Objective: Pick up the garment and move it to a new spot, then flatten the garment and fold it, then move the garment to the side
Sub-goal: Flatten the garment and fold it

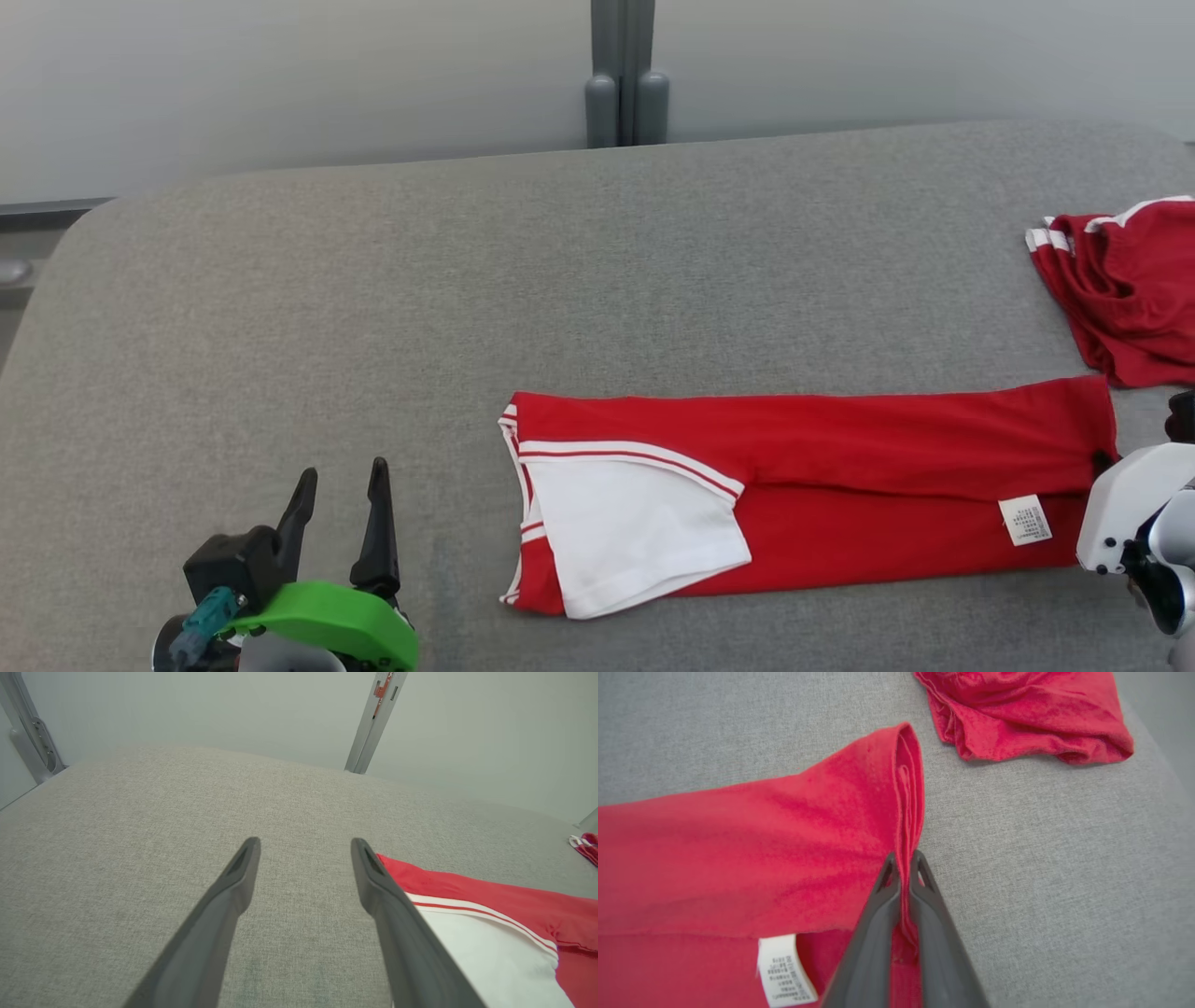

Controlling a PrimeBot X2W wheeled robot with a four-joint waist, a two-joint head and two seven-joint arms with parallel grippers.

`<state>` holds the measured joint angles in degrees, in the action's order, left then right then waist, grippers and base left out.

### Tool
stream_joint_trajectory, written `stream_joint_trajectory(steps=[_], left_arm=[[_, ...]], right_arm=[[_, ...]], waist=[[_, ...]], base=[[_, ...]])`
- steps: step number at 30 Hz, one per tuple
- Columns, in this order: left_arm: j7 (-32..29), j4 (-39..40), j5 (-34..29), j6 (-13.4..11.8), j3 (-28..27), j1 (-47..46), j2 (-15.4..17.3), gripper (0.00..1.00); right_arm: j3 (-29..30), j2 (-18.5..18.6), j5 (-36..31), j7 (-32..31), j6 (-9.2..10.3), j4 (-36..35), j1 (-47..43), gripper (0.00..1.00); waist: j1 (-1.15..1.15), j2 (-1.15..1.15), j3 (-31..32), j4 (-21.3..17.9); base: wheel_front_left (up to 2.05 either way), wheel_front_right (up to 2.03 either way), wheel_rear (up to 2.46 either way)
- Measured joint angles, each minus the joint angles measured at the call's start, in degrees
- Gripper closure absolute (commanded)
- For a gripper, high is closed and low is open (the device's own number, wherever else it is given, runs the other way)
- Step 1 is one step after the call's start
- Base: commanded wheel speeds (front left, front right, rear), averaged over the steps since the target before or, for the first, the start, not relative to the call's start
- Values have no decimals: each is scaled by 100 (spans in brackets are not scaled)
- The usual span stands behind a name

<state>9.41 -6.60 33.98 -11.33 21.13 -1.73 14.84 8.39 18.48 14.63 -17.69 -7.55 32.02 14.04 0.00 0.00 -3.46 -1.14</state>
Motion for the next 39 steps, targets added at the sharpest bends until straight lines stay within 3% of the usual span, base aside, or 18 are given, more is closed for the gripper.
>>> stream_joint_trajectory(steps=[4, 10, 18, 23, 30, 39], left_arm=[[1, -5, -2, -12, 15, -4, -1, 0], [-2, -31, -10, -12, 52, -74, -11, 0], [33, -77, 32, -30, -33, -121, 11, 0], [75, -102, 73, -31, -48, -130, 10, 0], [111, -162, 105, 2, -14, -216, -58, 0], [177, -289, 119, 56, 52, -360, -119, 0]], right_arm=[[5, -41, 283, -89, 1, -381, -59, 100], [-432, -255, 762, -388, 2, -1256, -220, 100], [-1184, -637, 1454, -899, 7, -2647, -492, 100], [-1815, -1002, 1693, -1098, 7, -3090, -513, 100], [-2543, -1499, 2062, -909, 7, -2685, -244, 100], [-3289, -1561, 2789, -145, 8, -1411, 330, 100]], waist=[[0, 0, -20, -186], [0, 0, -46, -341], [0, 0, 6, -181], [0, 0, 25, -7], [0, 0, -5, 254], [0, 0, -106, 618]], base=[[0, 0, 0], [0, 0, 0], [0, 0, 0], [0, 0, 0], [0, 0, 0], [0, 0, 0]])
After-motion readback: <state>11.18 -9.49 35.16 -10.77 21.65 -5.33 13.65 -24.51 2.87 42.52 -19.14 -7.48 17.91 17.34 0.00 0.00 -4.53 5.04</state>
